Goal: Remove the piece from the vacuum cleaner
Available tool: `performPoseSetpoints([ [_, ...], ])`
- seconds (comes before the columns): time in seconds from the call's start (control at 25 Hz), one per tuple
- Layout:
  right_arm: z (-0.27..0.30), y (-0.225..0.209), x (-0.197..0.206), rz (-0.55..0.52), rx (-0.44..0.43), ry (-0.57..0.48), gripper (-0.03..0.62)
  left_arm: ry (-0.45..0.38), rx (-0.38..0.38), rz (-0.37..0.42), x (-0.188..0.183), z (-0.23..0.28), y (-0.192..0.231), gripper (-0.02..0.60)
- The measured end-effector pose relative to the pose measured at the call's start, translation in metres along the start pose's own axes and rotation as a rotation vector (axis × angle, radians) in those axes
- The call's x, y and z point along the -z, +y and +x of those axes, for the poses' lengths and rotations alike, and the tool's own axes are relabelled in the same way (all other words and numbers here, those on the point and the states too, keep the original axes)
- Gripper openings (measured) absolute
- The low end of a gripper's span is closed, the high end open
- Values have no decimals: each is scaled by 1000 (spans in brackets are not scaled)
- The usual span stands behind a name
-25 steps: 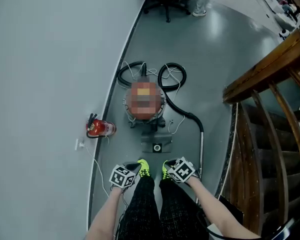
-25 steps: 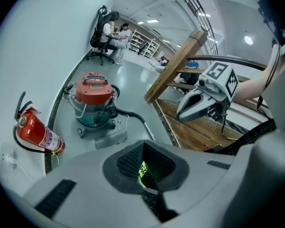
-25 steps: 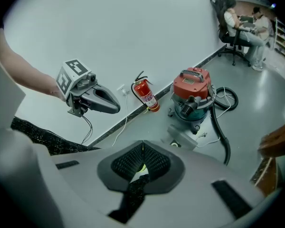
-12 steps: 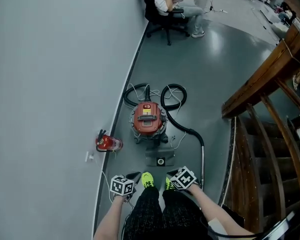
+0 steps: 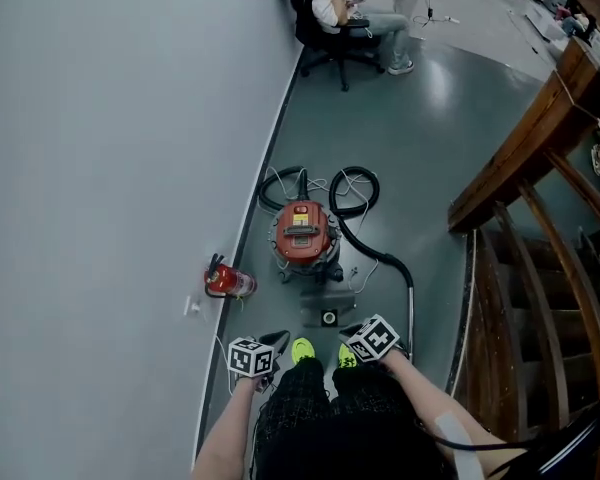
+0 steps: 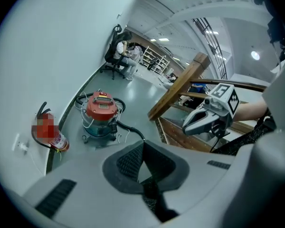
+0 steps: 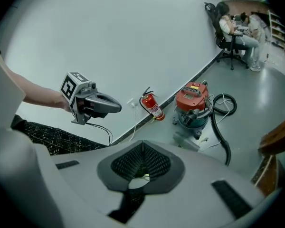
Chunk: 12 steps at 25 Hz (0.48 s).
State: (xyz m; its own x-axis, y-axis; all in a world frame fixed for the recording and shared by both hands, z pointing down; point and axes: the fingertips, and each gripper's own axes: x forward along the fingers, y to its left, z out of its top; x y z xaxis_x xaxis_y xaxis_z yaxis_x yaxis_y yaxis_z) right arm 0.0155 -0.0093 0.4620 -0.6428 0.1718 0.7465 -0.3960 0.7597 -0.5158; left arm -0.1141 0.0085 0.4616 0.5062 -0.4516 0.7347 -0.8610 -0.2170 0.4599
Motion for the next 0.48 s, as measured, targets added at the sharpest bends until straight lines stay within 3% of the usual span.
performPoseSetpoints([
  [0.2, -8, -9, -17, -40, -6, -18, 15, -53, -35, -37, -16, -5, 5, 11],
  [0.48, -18, -3, -15, -81, -23, 1, 15, -35, -33, -27, -14, -5, -12, 11],
])
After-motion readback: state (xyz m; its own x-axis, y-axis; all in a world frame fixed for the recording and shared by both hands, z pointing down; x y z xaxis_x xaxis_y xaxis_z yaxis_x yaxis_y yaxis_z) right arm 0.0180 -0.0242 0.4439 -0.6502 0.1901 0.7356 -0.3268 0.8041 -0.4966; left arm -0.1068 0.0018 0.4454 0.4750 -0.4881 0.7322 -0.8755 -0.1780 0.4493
